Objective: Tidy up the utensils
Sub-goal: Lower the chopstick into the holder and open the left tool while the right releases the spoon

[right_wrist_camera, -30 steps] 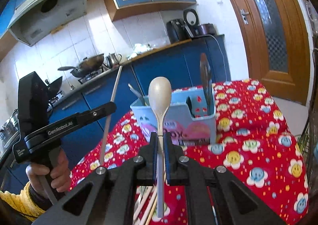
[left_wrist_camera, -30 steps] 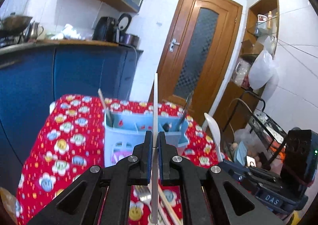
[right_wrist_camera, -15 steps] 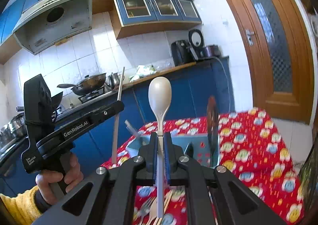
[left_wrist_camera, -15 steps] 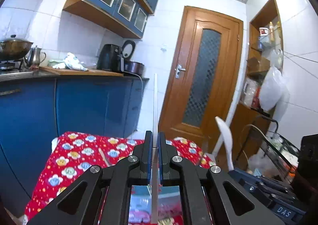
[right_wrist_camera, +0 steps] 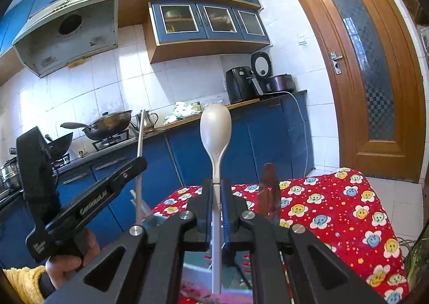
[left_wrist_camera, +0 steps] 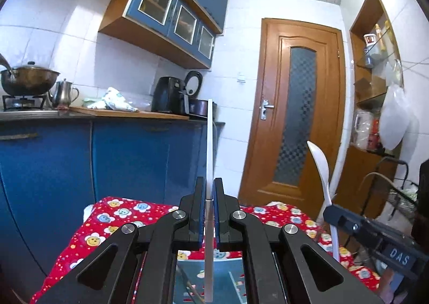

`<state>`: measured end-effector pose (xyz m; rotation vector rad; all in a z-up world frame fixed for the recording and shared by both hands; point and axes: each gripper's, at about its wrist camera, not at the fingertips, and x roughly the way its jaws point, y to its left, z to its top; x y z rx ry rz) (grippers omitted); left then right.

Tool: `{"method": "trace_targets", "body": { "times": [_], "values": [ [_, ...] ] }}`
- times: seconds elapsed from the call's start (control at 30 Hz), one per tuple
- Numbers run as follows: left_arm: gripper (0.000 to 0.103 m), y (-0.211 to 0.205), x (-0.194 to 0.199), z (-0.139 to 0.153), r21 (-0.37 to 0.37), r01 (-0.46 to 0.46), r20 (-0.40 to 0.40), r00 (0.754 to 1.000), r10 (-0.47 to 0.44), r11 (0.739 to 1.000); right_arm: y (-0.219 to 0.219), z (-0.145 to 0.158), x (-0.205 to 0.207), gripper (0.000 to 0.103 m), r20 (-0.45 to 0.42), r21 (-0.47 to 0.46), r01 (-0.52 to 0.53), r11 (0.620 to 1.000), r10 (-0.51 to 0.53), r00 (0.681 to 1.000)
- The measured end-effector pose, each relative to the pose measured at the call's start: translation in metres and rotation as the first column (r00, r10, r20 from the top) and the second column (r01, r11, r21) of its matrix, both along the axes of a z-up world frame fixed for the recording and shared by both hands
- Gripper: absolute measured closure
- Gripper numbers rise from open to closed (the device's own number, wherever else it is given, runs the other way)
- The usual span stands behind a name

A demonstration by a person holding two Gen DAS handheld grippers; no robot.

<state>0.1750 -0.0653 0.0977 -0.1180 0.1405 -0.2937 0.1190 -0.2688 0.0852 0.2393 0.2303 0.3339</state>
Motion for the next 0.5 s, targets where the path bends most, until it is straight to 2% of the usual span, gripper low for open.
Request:
{"method": "trace_targets", "body": {
  "times": [0.27,0.5],
  "values": [
    [0.098,0.003,0.007,-0.022,-0.005,-0.024,-0.007,1.0,0.024,1.0,0.005,-0.019,0.016,0.095,0.015,-0.023,0.007,1.0,-0.007,1.0],
    [0.098,0.0,0.006,-0.029,0.008,-0.018,-0.007,1.0,0.018,1.0,0.004,-0.026,0.019,0.095,0.0,-0.024,0.014,1.0,-0.014,1.0]
  ]
}}
